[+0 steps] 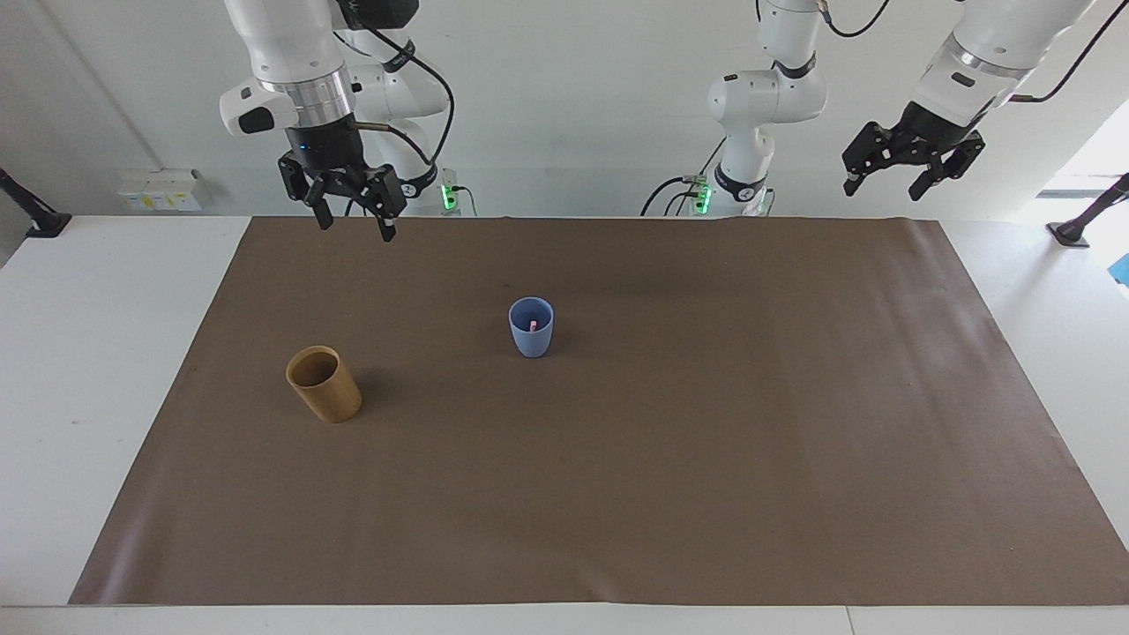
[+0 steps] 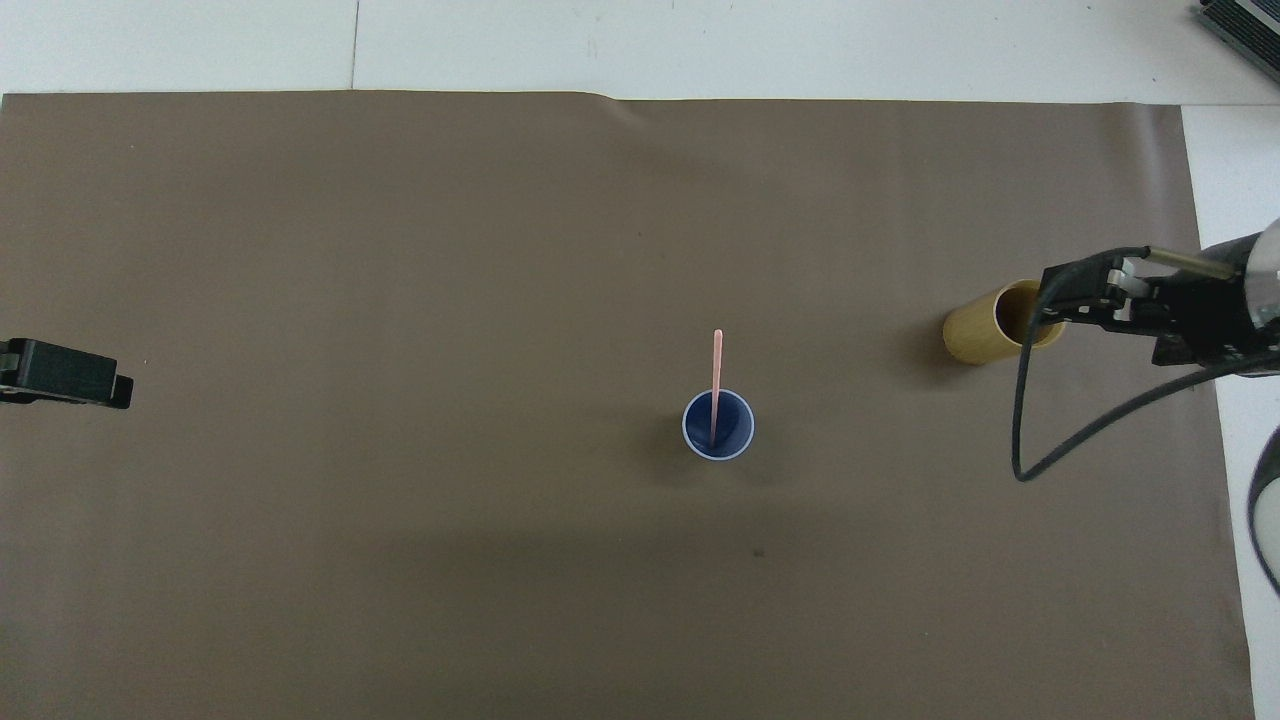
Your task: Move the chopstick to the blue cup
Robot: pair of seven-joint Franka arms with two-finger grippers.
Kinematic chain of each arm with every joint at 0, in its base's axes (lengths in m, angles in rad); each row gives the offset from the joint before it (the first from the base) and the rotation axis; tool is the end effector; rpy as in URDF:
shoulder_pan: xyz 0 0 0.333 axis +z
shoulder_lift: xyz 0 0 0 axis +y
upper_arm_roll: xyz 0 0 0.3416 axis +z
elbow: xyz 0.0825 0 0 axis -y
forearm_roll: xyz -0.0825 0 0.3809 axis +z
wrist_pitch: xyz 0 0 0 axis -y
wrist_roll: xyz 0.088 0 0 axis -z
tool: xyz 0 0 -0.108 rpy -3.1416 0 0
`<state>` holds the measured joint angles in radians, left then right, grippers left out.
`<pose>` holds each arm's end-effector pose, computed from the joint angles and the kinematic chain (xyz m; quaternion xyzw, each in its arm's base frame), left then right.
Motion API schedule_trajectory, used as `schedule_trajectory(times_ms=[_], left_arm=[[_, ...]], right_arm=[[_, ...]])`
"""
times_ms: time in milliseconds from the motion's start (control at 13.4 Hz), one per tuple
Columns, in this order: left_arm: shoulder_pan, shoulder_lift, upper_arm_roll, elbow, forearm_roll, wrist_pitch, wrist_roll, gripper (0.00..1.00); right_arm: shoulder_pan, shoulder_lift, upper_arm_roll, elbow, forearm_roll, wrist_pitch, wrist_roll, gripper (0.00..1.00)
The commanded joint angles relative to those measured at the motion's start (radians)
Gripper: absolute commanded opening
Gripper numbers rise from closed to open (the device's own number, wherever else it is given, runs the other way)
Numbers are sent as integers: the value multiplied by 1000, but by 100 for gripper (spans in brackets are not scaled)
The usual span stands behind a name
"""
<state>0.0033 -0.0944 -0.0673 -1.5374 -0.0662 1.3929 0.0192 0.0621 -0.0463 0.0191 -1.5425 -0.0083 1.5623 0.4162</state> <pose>0.4981 -0.0422 0.6991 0.9982 -0.0464 -0.0258 0.0290 0.5335 0.0428 0.6868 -0.9854 0.1668 -0.0332 0.0037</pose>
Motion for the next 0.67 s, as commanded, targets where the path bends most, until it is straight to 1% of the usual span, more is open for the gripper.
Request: schedule_trajectory(times_ms=[0, 298, 372, 447, 596], left_arm=[[7, -11, 0, 2, -7, -17, 5, 100], [7, -10, 0, 2, -7, -17, 5, 100], [7, -11, 0, 2, -7, -17, 5, 100], [7, -10, 0, 2, -7, -17, 5, 100], [7, -11, 0, 2, -7, -17, 5, 100]], right_arm=[[-22, 56, 1, 79, -6, -25, -95, 100], [-71, 51, 1, 67, 46, -33, -108, 100], [-70, 48, 1, 61, 66, -38, -109, 100], [-67, 33, 1, 33, 68, -25, -109, 100], [-64, 28, 2, 25, 70, -22, -112, 100]])
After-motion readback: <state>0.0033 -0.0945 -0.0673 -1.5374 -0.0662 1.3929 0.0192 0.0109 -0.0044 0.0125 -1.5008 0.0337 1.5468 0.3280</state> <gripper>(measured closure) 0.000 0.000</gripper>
